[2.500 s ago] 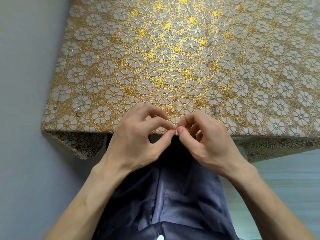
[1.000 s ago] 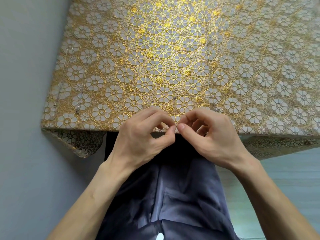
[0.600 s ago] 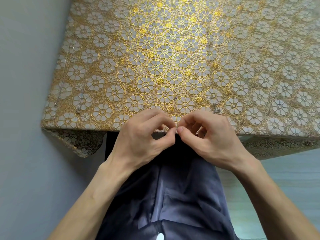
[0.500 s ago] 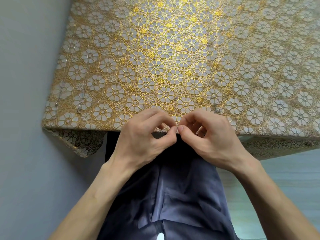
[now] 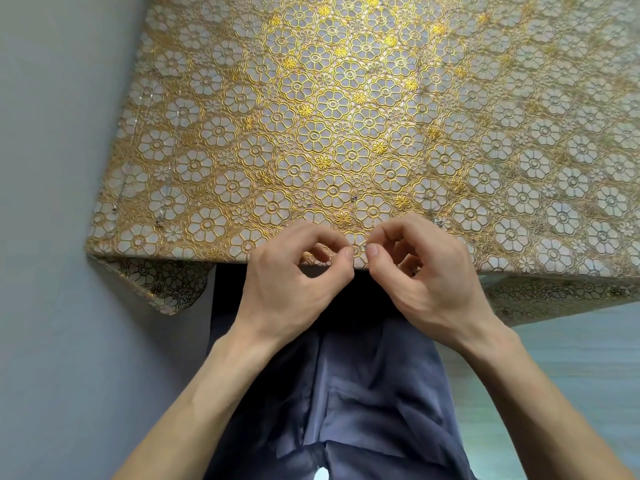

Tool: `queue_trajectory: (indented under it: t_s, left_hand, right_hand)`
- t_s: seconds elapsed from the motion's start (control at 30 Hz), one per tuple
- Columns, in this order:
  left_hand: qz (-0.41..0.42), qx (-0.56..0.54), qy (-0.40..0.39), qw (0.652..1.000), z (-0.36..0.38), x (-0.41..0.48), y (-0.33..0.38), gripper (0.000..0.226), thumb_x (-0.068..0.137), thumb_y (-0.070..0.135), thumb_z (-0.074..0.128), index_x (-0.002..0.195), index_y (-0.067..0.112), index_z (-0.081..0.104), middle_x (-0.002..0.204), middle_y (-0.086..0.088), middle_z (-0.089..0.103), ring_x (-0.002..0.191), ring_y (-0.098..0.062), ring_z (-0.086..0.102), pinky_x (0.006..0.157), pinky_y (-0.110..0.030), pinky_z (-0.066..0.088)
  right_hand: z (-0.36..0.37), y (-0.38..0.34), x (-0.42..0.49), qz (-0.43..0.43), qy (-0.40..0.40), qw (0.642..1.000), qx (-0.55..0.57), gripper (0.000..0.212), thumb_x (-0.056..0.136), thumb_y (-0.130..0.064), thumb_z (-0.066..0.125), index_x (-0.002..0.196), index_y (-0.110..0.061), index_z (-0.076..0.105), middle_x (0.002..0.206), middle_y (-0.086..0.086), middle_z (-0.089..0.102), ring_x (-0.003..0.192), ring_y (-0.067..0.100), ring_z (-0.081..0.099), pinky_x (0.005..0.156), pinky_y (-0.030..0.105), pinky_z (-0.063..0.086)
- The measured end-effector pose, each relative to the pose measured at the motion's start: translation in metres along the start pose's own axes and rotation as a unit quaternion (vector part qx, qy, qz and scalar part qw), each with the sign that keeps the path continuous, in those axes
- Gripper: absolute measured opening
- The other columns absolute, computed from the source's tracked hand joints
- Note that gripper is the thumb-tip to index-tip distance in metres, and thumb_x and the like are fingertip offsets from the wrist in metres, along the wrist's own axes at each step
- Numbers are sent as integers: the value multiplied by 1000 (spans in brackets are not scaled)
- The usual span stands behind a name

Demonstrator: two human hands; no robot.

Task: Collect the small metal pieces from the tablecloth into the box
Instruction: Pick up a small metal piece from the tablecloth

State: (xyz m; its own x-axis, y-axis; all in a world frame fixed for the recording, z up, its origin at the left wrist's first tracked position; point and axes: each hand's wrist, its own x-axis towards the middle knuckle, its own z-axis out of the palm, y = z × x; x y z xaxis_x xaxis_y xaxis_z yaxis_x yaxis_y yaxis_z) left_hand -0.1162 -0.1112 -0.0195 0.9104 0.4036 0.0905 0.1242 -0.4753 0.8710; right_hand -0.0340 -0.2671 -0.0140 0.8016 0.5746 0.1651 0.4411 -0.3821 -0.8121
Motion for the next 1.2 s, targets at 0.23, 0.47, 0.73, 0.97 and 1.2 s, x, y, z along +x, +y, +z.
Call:
queue_trajectory:
  t_s: [0.23, 0.47, 0.73, 0.97, 1.2]
  left_hand:
    - [70, 48, -18, 996, -6, 4, 2, 4, 84, 26, 73, 87, 24, 75, 88, 14, 68, 79, -6, 64, 72, -14, 45]
    - [120, 89, -6, 989, -5, 3, -1, 10, 86, 27, 71, 86, 19, 76, 86, 9, 68, 78, -14, 64, 68, -37, 53]
    - [155, 141, -2, 978, -5, 5, -5, 12, 87, 31, 71, 86, 20, 76, 87, 8, 70, 80, -20, 66, 70, -45, 52]
    - [121, 113, 35, 986, -1, 2, 0, 8, 85, 27, 72, 83, 20, 75, 84, 10, 68, 76, -15, 64, 67, -41, 53]
    - [80, 93, 52, 991, 0, 2, 0, 4, 83, 25, 72, 82, 22, 73, 85, 12, 67, 73, -12, 65, 67, -37, 53]
  right_hand:
    - [2, 1, 1, -31, -13, 999, -21, 14, 88, -27, 60, 86, -13, 65, 79, -21, 53, 65, -1, 52, 61, 8, 38]
    - [0, 2, 1, -43, -28, 997, -53, 11, 88, -28, 61, 87, -18, 64, 79, -17, 53, 64, 3, 52, 60, 10, 38]
    - [0, 1, 2, -41, -38, 996, -67, 13, 89, -31, 58, 87, -20, 63, 81, -19, 51, 65, 5, 52, 59, 10, 38]
    - [6, -2, 0, 0, 3, 998, -60, 15, 87, -34, 60, 87, -20, 65, 80, -16, 57, 65, 8, 56, 57, 18, 43]
    - [8, -4, -2, 15, 19, 999, -35, 6, 88, -24, 65, 87, -17, 65, 80, -14, 59, 68, 4, 57, 60, 7, 39]
